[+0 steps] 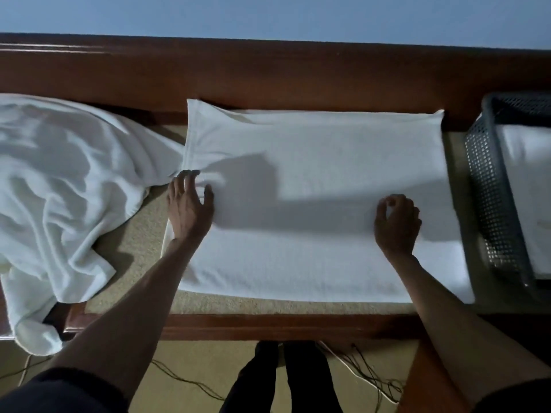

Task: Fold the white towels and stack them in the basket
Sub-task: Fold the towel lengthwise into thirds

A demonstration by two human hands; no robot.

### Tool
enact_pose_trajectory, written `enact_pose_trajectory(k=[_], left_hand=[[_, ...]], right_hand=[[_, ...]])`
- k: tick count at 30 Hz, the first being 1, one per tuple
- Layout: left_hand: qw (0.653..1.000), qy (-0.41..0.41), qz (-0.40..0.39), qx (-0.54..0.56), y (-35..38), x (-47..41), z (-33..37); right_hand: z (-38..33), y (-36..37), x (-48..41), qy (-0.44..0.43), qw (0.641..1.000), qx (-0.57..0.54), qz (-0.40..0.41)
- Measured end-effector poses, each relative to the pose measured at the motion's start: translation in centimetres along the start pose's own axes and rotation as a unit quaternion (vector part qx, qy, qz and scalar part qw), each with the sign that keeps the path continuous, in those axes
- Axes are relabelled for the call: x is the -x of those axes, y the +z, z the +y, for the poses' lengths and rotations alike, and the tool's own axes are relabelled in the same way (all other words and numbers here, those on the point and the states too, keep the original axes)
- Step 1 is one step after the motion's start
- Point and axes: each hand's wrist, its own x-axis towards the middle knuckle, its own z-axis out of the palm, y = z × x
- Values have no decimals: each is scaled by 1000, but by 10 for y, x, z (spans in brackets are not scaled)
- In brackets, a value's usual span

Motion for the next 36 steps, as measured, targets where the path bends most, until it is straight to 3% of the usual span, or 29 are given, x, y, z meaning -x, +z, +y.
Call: enact_pose_trajectory(k=[2, 5, 7, 10, 12, 17, 24, 26, 36], left_hand=[[986, -120, 6, 119, 7, -30, 26], [882, -331, -21, 335, 21, -85, 63], [815, -402, -45, 415, 33, -119, 78], [766, -461, -26, 446, 53, -154, 96], [759, -488, -21, 429, 63, -171, 101], [734, -532, 5, 422, 71, -202, 103], [732, -511, 24, 449, 73, -192, 96], [739, -508, 26, 442, 71, -190, 91], [695, -519, 23, 497, 40, -166, 94]], right_hand=[[-8, 0, -31, 70, 993, -91, -18], [-14, 5, -83, 179, 952, -245, -34], [-19, 6, -119, 248, 899, -357, -52], [-23, 2, -168, 305, 832, -459, -69], [-20, 3, -197, 339, 786, -514, -63], [-15, 2, -248, 376, 738, -560, -30], [-2, 3, -281, 410, 753, -512, -55], [2, 3, -286, 430, 743, -509, -62], [2, -28, -262, 469, 699, -539, 37]])
